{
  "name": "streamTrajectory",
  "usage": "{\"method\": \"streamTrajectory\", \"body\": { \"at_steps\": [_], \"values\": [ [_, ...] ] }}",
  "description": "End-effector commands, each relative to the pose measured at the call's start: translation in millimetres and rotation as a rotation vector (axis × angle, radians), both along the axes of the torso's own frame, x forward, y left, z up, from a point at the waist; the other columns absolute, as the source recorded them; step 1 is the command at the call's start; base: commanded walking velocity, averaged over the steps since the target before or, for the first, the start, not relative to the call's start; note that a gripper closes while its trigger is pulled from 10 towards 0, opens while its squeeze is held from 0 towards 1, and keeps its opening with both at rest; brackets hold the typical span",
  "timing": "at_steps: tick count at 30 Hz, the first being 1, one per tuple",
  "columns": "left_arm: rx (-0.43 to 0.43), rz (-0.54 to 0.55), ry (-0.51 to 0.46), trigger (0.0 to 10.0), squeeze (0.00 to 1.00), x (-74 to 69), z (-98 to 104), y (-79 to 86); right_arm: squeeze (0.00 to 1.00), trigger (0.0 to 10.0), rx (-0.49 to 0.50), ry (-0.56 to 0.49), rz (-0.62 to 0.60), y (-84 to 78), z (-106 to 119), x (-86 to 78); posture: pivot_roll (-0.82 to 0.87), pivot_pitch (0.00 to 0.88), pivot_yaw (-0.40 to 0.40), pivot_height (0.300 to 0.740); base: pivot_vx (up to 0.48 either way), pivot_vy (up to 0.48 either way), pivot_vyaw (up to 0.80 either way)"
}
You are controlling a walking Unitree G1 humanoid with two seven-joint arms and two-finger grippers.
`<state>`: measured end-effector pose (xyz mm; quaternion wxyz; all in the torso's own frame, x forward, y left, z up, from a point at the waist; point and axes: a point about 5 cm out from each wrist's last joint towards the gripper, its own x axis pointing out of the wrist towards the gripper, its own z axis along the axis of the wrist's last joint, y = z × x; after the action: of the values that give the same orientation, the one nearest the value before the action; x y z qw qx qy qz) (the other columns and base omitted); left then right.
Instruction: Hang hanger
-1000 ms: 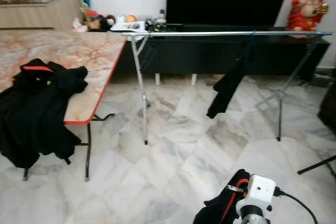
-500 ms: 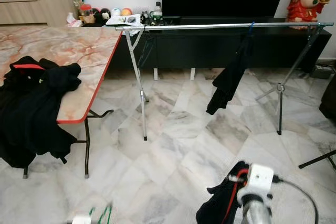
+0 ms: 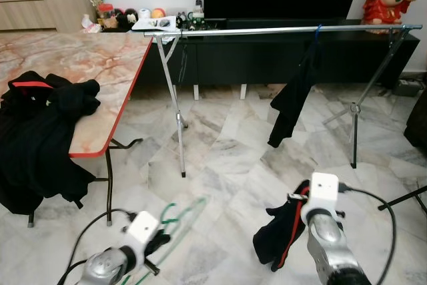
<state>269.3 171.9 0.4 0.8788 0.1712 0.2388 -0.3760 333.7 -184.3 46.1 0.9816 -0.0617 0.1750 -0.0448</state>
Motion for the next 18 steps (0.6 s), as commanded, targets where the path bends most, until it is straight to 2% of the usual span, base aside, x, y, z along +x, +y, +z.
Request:
{"method": "streamTrajectory", "body": {
  "at_steps": [1, 5, 12, 18],
  "values": [
    [0.079, -0.140, 0.056, 10.0, 0.00, -1.8, 2, 2.2, 0.00, 10.0, -0.007, 0.049, 0.075, 9.7, -4, 0.4, 0.12, 0.030, 0.027, 0.740, 0.000, 0.000, 0.00],
    [0.078, -0.256, 0.106, 10.0, 0.00, 6.2, 19, -4.3, 0.00, 10.0, -0.015, 0.070, 0.093, 15.1, -3, 4.1, 0.12, 0.028, 0.027, 0.740, 0.000, 0.000, 0.00],
    [0.078, -0.372, 0.168, 10.0, 0.00, 9.4, 38, -14.1, 0.00, 10.0, 0.025, 0.076, 0.054, 21.3, 7, 14.6, 0.13, 0.020, 0.030, 0.740, 0.000, 0.000, 0.00],
    [0.059, -0.406, 0.197, 10.0, 0.00, 9.0, 51, -16.7, 0.00, 10.0, 0.024, 0.069, 0.072, 28.8, 12, 19.1, 0.13, 0.015, 0.027, 0.740, 0.000, 0.000, 0.00]
  ]
}}
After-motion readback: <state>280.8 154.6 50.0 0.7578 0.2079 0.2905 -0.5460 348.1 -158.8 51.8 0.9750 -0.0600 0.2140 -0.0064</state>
